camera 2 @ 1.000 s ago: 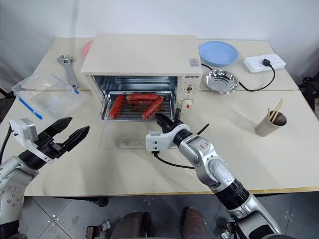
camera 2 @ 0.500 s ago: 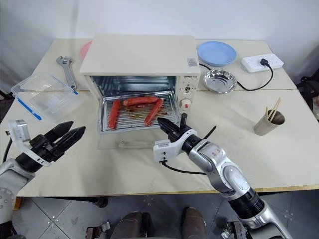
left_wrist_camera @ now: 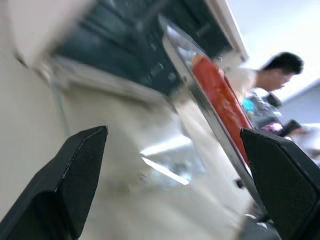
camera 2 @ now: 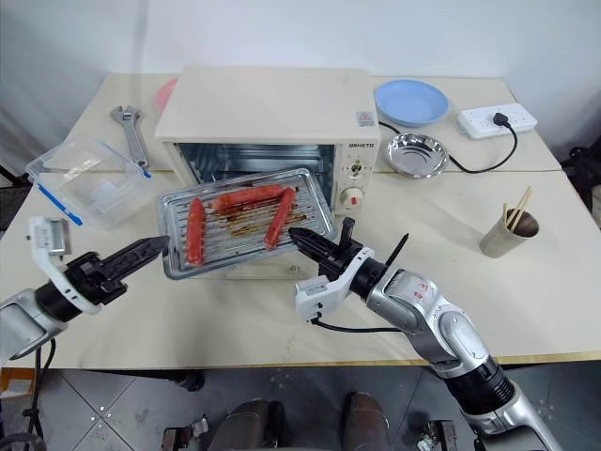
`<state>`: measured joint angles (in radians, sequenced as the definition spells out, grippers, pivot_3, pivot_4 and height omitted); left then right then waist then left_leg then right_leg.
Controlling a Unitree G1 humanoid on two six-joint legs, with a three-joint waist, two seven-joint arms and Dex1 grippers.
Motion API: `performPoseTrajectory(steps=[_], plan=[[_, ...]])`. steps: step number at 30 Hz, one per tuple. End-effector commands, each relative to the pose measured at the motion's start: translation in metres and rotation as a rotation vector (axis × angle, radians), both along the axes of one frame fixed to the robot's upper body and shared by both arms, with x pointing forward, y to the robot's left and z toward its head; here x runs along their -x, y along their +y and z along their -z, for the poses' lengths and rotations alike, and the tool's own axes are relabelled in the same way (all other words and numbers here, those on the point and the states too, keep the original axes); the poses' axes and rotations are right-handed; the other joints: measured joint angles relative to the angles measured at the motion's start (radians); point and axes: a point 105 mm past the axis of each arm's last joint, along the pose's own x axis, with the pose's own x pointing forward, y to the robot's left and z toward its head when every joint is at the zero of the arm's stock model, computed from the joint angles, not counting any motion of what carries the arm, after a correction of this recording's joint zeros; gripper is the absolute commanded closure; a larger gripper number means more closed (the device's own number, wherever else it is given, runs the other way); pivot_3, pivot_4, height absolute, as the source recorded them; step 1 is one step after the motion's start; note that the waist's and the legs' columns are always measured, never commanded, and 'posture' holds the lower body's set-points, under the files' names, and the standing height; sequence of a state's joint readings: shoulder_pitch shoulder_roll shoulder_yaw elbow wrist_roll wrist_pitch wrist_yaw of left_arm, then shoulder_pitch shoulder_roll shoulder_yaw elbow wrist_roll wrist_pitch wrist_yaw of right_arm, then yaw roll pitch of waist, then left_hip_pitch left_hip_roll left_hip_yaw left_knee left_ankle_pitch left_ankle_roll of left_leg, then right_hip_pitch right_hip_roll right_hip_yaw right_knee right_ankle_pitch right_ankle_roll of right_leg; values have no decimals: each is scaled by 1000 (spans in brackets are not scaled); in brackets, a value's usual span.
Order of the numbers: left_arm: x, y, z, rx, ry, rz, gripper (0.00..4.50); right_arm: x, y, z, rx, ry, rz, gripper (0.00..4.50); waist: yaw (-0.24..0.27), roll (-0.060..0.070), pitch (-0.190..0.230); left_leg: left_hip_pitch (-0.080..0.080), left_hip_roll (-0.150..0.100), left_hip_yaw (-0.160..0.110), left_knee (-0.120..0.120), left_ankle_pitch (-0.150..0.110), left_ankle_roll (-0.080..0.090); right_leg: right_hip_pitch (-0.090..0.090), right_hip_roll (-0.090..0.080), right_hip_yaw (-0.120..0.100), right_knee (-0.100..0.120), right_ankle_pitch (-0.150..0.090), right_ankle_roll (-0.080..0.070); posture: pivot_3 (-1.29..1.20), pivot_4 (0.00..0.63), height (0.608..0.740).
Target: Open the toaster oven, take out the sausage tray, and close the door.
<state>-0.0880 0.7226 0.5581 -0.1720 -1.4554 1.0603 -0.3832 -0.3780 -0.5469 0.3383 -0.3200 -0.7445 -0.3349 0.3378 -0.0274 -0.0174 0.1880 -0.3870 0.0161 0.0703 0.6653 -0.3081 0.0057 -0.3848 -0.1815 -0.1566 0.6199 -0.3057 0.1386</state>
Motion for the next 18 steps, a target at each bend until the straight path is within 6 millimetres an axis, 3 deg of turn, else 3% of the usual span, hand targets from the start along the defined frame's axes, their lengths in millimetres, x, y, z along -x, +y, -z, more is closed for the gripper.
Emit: performPoseTrajectory(steps=[1,11,14,18], plan=[[0,-3,-2,23,26,36,0,7,-2,-21,-57,-61,-36,4481,0,0,0,0,0,0,0,0,0,0,0,0,0,0,0,0,150,740],[-7,-12,7,57,120,112,0,15,1,-25,-69,-58,-89,4481,0,0,0,0,0,0,0,0,0,0,0,0,0,0,0,0,150,740],[-7,-14,10,69,146,125,575,16,0,-26,-68,-56,-101,4500,-1,0,0,0,0,0,0,0,0,0,0,0,0,0,0,0,150,740],[-5,-16,14,77,181,139,1692,17,0,-29,-75,-55,-113,4500,0,0,0,0,0,0,0,0,0,0,0,0,0,0,0,0,150,740]])
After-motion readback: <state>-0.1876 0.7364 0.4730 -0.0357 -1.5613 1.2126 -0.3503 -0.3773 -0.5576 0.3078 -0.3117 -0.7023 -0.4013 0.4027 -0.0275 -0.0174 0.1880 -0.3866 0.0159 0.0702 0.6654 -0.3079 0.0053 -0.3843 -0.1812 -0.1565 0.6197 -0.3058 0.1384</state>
